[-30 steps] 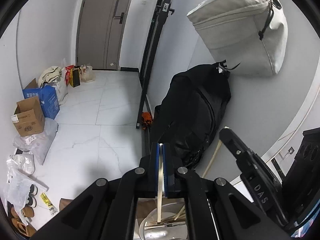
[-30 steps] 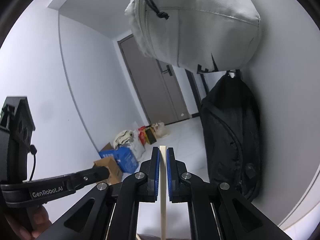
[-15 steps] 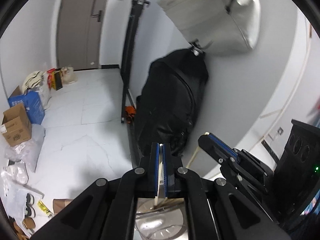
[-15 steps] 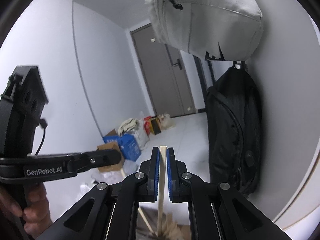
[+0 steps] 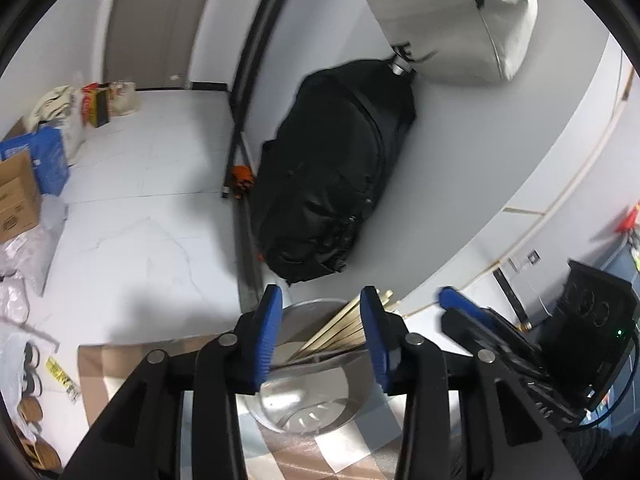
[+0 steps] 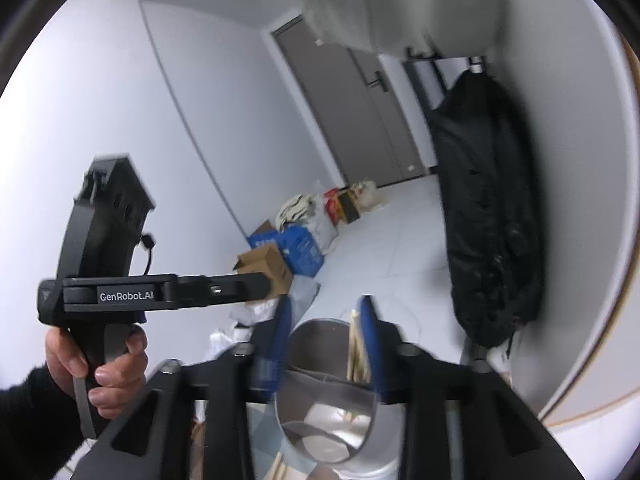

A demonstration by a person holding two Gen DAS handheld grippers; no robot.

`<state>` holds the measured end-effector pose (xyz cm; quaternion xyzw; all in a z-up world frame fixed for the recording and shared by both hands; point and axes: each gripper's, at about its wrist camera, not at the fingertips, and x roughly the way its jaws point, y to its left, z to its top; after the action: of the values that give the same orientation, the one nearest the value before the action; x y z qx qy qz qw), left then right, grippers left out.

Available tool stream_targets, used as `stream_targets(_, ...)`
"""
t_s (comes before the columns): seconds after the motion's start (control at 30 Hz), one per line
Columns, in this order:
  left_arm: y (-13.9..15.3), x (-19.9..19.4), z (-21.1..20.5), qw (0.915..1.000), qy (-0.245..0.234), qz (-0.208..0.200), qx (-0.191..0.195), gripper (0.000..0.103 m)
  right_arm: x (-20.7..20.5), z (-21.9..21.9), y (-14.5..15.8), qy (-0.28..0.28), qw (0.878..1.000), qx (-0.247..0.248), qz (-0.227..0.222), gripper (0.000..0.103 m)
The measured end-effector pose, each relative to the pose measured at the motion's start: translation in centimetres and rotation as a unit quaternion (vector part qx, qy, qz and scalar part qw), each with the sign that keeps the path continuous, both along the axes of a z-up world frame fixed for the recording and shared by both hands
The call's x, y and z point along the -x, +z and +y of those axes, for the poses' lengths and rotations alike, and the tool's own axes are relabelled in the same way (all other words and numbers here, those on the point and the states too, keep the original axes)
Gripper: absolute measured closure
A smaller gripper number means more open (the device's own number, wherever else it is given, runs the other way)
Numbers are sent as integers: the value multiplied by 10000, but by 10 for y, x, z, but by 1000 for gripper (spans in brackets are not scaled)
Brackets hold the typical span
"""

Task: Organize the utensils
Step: 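Drop both chopsticks into the white holder and open both grippers, then lower both grippers toward the last chopsticks lying on the rug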

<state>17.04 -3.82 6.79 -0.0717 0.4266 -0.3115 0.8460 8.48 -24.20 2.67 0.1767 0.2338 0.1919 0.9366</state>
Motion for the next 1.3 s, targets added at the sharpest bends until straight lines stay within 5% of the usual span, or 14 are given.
stream_targets(0.17,6,27,19,9970,651,-390,-160,60,25,-9,3,-212,9997,-82,10,42)
stream_targets(0.33,18,56,27,9877,1104,-1001,-480,57,50,-3,16,-170,9998,26,-120,39)
stream_targets(0.47,28,79,33,9784,1440,-1355,-599,39,69,2,24,-162,9996,-15,-235,35)
stream_targets(0.67,35,111,37,9615,1809,-1859,-909,26,94,19,32,-21,9990,176,-409,30)
stream_targets(1.1,12,151,50,9516,2138,-1986,-961,12,127,51,16,132,9982,447,-368,20)
stream_targets(1.3,-19,162,62,9544,2293,-1700,-872,12,132,67,-7,251,9978,614,-93,19)
